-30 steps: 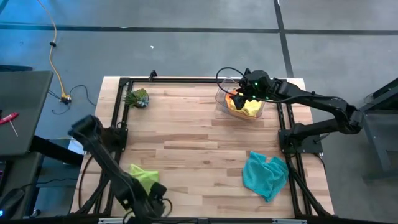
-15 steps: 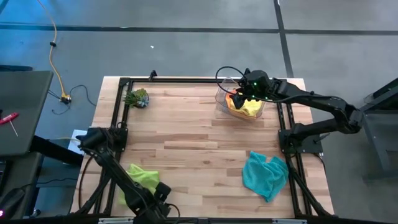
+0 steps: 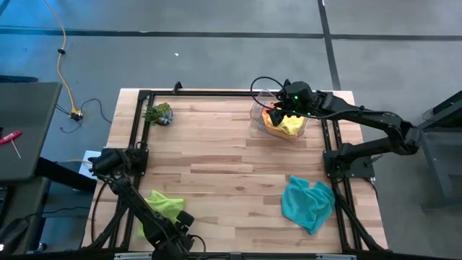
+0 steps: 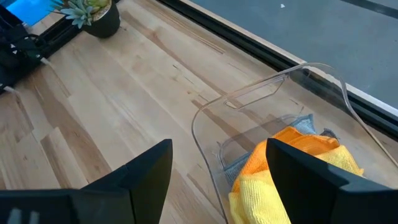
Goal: Fold microfiber towels
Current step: Fold the green microfiber towel
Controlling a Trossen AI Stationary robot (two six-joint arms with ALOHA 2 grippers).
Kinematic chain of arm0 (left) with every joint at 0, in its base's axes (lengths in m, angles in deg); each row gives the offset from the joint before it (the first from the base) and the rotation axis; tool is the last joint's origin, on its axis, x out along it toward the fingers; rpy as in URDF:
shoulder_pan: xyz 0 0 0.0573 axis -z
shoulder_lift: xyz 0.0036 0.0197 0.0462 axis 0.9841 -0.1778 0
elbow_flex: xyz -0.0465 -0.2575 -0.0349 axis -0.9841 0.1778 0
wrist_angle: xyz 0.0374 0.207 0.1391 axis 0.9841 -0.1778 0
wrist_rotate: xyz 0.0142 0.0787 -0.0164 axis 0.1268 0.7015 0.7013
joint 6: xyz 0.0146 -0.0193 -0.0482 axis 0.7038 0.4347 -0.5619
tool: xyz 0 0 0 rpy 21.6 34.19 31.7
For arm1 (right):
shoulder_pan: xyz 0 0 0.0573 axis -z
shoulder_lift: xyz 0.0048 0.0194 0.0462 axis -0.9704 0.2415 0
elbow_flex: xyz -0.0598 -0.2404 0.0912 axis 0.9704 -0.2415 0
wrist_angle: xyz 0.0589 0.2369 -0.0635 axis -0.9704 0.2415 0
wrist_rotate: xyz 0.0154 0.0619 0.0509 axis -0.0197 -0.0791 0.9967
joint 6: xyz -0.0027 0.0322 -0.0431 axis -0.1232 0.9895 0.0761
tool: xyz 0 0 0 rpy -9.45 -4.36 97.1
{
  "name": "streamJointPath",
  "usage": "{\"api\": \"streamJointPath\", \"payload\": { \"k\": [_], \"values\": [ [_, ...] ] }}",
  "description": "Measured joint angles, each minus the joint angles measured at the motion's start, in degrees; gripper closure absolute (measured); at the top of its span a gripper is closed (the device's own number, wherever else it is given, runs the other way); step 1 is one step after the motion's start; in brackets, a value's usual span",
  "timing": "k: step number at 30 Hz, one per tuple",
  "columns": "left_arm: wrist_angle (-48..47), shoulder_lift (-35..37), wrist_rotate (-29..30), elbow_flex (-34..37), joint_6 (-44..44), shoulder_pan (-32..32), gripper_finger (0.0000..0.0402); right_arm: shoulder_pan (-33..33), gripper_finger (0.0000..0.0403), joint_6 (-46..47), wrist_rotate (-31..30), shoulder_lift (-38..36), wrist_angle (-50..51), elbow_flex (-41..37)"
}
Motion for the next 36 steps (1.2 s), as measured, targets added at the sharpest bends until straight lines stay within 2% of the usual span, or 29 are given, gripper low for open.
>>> {"api": "streamJointPath", "payload": {
  "k": [6, 13, 17, 19, 22, 25, 33, 36],
  "values": [
    [-0.1, 0.1, -0.4, 0.3, 2.2, -0.1, 0.0287, 0.0, 0.0150, 0.2, 0.0, 0.0, 0.1, 0.0],
    [-0.5, 0.2, -0.3, 0.3, 1.1, -0.8, 0.0391, 0.0, 0.0150, 0.1, 0.0, 0.0, 0.1, 0.0],
    [-4.3, 2.3, -1.8, 0.8, 0.9, -2.2, 0.0396, 0.0, 0.0150, 0.0, 0.0, 0.0, 0.1, 0.0],
    [-7.1, 5.6, -1.9, 0.6, 2.2, -3.6, 0.0400, 0.0, 0.0150, 0.0, 0.0, 0.0, -0.1, 0.0],
    [-11.3, 12.0, -0.5, 0.6, 4.6, -7.6, 0.0401, 0.0, 0.0150, 0.0, 0.0, 0.0, -0.5, 0.0],
    [-14.2, 20.3, 3.3, 0.6, 4.9, -13.0, 0.0401, 0.0, 0.0150, 0.0, 0.0, 0.0, -0.8, 0.0],
    [-14.9, 39.5, 22.4, 0.5, 5.5, -32.4, 0.0401, -0.3, 0.0150, 0.0, 6.6, 0.0, -0.8, 0.0],
    [-11.5, 43.6, 24.9, 0.5, 9.6, -39.6, 0.0402, -1.7, 0.0150, 0.0, 10.3, 0.0, -1.6, 0.0]
  ]
}}
